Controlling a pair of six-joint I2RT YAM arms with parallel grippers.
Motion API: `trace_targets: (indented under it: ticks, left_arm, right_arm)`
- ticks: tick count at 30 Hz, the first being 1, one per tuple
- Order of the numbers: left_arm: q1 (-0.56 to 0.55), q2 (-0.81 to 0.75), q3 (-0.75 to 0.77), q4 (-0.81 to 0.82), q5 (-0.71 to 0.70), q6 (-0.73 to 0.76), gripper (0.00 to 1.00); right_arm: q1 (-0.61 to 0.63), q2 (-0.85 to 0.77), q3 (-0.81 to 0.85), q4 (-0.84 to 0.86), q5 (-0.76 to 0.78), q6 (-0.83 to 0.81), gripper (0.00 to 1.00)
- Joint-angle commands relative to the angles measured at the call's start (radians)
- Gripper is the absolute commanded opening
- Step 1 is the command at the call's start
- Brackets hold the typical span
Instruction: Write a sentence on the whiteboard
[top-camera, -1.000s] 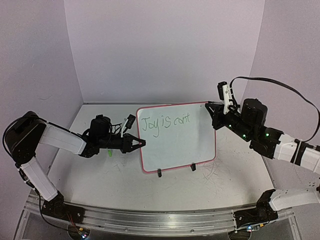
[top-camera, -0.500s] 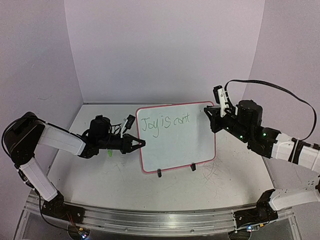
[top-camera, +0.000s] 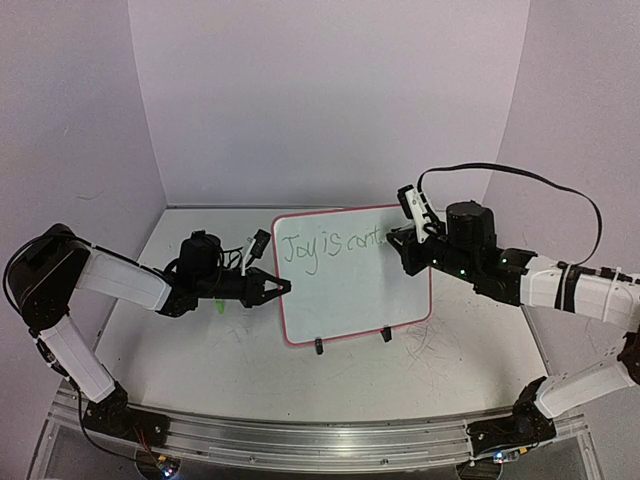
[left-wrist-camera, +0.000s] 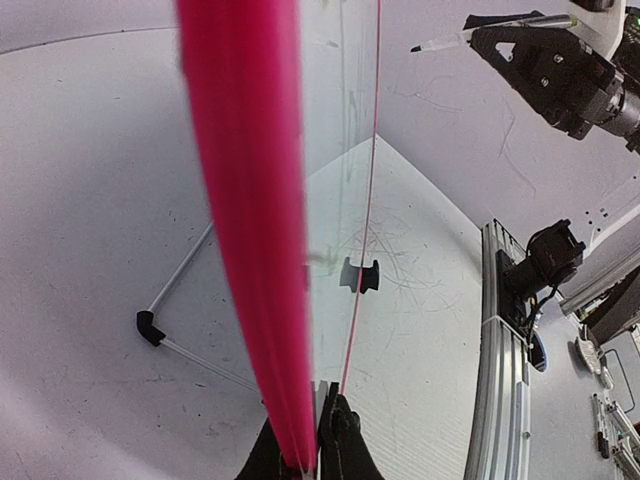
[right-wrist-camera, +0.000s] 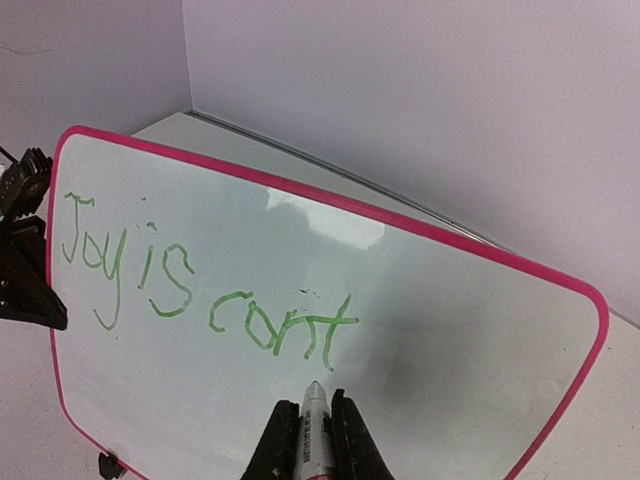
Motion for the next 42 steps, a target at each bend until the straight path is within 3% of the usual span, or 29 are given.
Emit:
trace_targets:
  ticks: [1, 14, 33, 42]
  left_arm:
    - [0.025, 0.003, -0.016, -0.080, -0.251, 0.059, 0.00]
    - [0.025, 0.010, -0.016, -0.082, -0.251, 0.059, 0.00]
    - [0.025, 0.011, -0.017, -0.091, -0.253, 0.050, 0.00]
    - [0.024, 0.005, -0.015, -0.097, -0.274, 0.042, 0.00]
  right_arm:
    - [-0.003, 0.013, 0.050, 0.009, -0.044, 0.027, 0.00]
    - [-0.005, -0.013, 0.028, 0.020, 0.090, 0.029, 0.00]
    - [-0.003, 0.027, 0.054, 0.029, 0.051, 0.016, 0.00]
    - [-0.001, 0.054, 0.060, 0.038, -0.064, 0.031, 0.00]
